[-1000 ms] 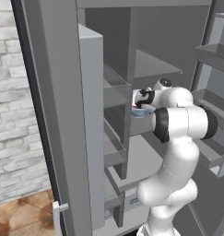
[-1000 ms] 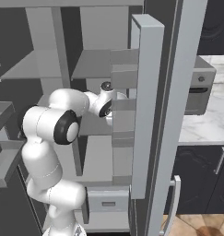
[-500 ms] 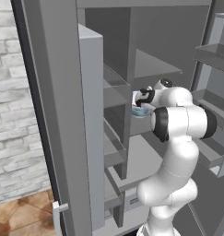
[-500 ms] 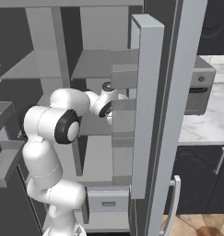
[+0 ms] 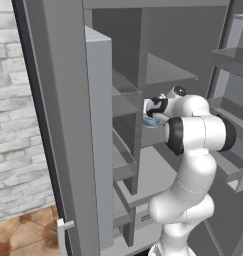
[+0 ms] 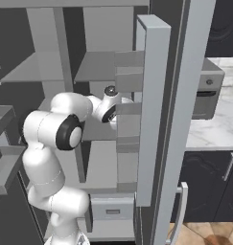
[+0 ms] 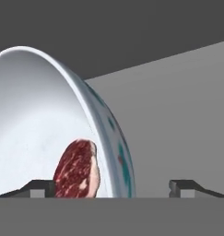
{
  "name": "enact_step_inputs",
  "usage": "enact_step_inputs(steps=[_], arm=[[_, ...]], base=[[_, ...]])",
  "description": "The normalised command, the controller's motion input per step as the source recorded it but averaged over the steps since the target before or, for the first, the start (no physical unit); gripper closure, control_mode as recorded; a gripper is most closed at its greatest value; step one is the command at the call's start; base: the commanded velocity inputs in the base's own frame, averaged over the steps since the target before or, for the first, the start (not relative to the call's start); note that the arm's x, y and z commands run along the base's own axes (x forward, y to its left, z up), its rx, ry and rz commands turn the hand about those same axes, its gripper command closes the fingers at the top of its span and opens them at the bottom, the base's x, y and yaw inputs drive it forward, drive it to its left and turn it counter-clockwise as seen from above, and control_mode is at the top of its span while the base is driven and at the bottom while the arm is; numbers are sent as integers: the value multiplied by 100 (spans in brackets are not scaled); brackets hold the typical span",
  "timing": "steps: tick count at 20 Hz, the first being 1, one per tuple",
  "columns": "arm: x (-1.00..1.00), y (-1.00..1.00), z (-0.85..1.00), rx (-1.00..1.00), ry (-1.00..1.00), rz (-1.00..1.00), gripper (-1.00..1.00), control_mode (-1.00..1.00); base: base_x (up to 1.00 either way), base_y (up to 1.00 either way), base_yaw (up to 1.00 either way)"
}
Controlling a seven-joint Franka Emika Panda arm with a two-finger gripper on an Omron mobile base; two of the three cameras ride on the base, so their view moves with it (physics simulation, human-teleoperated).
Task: Place one of the steaks on the plate and the other in the bowl. Then place the bowl in the fridge.
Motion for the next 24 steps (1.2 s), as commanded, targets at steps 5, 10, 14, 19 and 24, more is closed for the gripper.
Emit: enact_step_inputs(steps=[5,10,14,19,24], arm=[[-11,10,0,0,0,-11,-100,-100],[-12,18,8,0,-8,-11,-100,-100],[-18,0,28,0,-15,-3,-100,-100],[-37,0,28,0,-14,-1,-100,-100],[-50,-1,29,0,-16,-4,-100,-100]], base=[[0,0,0],[0,0,0],[0,0,0],[0,0,0],[0,0,0]])
